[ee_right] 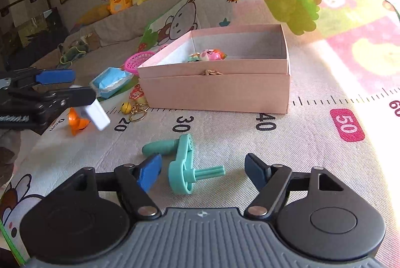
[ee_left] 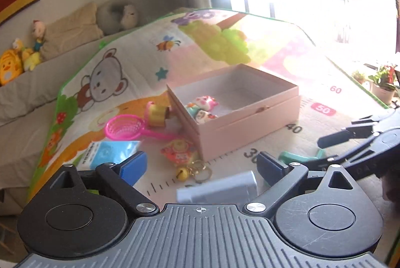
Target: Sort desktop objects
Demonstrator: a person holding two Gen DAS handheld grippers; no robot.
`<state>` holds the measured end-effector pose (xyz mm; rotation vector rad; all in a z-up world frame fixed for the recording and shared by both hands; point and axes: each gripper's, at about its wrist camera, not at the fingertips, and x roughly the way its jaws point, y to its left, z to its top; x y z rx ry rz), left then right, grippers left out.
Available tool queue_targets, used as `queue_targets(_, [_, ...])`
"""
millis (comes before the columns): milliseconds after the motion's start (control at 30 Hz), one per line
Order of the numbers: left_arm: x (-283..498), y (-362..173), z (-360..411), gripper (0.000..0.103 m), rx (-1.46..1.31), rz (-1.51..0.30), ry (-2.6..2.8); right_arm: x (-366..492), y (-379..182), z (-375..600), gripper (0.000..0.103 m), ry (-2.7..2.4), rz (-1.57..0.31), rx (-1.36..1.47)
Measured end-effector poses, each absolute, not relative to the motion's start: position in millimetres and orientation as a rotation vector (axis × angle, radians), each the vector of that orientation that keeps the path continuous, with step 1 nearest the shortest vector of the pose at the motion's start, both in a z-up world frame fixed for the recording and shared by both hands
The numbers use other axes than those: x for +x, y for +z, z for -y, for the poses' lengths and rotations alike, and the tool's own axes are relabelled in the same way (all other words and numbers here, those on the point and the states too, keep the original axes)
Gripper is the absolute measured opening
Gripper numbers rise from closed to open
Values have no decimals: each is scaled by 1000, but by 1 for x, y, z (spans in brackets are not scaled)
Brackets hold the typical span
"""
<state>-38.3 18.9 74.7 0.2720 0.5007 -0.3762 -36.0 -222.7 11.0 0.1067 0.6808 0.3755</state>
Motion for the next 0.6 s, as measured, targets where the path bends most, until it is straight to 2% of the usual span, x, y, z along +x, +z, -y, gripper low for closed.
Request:
queue_targets(267, [-58, 39, -17, 100, 209, -700, -419, -38, 12, 221, 77, 373, -665, 95])
queue_targets(600, [-63, 25, 31, 103, 174, -736, -366, -37, 29, 213, 77, 333, -639, -13])
